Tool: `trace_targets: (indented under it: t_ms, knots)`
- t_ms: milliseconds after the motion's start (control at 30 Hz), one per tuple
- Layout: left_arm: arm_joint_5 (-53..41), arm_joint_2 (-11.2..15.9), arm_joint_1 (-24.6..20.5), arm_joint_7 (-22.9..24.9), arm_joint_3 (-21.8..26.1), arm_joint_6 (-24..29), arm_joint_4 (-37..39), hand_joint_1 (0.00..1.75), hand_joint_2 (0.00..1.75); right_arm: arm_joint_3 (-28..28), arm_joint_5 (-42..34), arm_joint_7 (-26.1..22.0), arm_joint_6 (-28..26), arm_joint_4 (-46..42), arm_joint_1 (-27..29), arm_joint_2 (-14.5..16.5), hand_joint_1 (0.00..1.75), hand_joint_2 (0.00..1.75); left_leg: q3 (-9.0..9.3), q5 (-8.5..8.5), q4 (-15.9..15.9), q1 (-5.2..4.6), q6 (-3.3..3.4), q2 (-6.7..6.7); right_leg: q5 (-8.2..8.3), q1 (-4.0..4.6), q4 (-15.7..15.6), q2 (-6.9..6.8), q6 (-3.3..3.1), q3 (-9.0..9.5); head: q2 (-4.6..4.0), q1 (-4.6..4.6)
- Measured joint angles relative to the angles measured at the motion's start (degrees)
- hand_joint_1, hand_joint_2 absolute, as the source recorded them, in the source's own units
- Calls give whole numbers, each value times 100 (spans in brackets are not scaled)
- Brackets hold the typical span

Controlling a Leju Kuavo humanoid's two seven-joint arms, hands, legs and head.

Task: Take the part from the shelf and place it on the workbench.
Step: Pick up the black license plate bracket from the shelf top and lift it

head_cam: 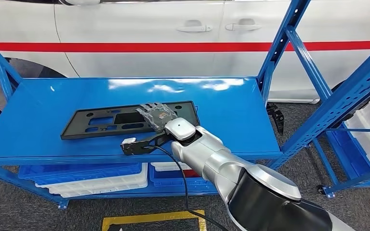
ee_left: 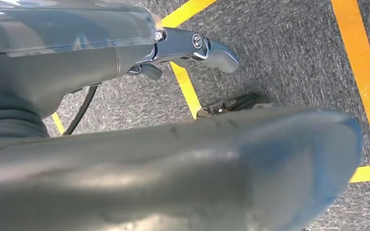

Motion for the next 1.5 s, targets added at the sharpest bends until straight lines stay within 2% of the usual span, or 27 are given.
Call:
trace_targets:
  t_ms: [167, 267, 333, 500, 633, 1100, 1300, 1433, 1500]
  knots:
    - [44, 0, 0, -29, 9, 0, 0, 0, 0, 0, -6, -82, 75, -5, 15, 0, 0, 175, -15, -2, 5, -19, 38, 1, 19, -18, -27, 0, 58, 2, 0, 0]
    - [57, 1, 0, -47, 20, 4, 0, 0, 0, 0, -39, -164, 99, -17, 38, 3, 0, 175, -21, -8, 9, -28, 48, 1, 13, -33, -34, 0, 155, 2, 0, 0]
    - [66, 2, 0, -63, 27, 6, 0, 0, 0, 1, -72, -255, 101, -41, 71, 4, 0, 175, -22, -12, 9, -31, 52, 1, 7, -38, -35, 0, 194, 1, 0, 0]
    - [89, 6, 0, -101, 37, 9, 0, 0, 0, 26, -112, -483, 23, -93, 218, 6, 0, 175, -21, -21, 6, -29, 52, 1, -5, -35, -33, -1, 215, -4, 0, 0]
    - [76, 11, -1, -107, 38, 6, 0, 0, 0, 82, -100, -593, -130, -93, 344, 6, 175, 175, -20, -21, 1, -23, 50, 1, -6, -31, -30, 1, 217, -9, 0, 0]
    - [54, 13, -1, -153, 38, 7, 0, 0, 0, 126, 128, -688, -1042, -81, 440, 5, 175, 175, -17, -20, -1, -21, 49, 2, -7, -30, -26, 2, 216, -10, 0, 0]
    - [54, 13, -1, -195, 38, 7, 0, 0, 0, 122, 203, -719, -1241, -67, 448, 4, 171, 175, -18, -21, -1, -21, 49, 2, -8, -30, -26, 3, 216, -10, 0, 0]
    - [54, 13, 0, -204, 38, 7, 0, 0, 0, 101, 193, -721, -1263, -63, 455, 4, 0, 175, -17, -21, -1, -21, 49, 2, -8, -30, -26, 3, 216, -10, 0, 0]
    - [54, 13, 1, -206, 38, 8, 0, 0, 0, 94, 195, -719, -1265, -63, 456, 4, 0, 175, -17, -21, -1, -21, 49, 3, -8, -30, -26, 3, 216, -10, 0, 0]
